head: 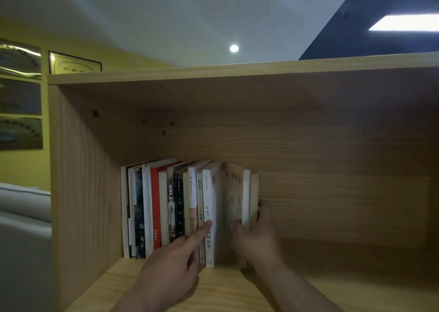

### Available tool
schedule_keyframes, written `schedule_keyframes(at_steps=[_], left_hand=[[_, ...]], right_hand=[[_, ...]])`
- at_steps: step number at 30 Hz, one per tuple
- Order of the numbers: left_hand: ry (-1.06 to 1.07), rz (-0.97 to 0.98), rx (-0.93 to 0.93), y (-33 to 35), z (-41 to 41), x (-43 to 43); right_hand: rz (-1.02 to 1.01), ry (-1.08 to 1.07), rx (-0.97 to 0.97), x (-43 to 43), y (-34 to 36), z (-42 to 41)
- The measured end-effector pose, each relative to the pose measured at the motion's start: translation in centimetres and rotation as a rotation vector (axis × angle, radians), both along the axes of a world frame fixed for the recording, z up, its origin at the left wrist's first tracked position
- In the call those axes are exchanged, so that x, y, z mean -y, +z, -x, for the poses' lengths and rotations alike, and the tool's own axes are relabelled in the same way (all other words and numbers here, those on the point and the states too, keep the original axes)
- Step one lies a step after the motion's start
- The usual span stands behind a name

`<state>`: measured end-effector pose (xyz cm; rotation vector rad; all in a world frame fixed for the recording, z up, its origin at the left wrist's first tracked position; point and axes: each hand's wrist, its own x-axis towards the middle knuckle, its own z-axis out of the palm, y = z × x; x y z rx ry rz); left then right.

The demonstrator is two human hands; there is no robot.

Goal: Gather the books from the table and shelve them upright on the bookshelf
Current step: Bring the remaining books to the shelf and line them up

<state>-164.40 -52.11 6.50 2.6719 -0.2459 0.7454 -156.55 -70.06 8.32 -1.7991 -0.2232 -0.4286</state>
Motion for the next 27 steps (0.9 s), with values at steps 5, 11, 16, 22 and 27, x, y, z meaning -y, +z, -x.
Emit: schedule_keyframes(at_steps=[5, 11, 16, 22, 27], left_hand=[[-0.026, 0.060, -0.070, -0.1, 0.3, -0.3], [-0.012, 0.066, -0.085, 0.3, 0.8, 0.0], [-0.025, 0.069, -0.038, 0.4, 1.0, 0.1], [0.000, 0.227, 0.118, 2.1, 0.9, 2.3], [-0.143, 0.538, -0.036, 4.8, 0.2, 5.6]], right_hand=[[-0.145, -0.019, -0.060, 2.4, 1.1, -0.9], [-0.185, -0.001, -0.067, 2.8, 1.4, -1.4], [-0.437, 0.074, -0.125, 4.5, 2.1, -2.2], [-0.687, 0.160, -0.226, 6.0, 2.2, -2.6], [-0.769, 0.263, -0.325, 5.6, 2.1, -2.1]])
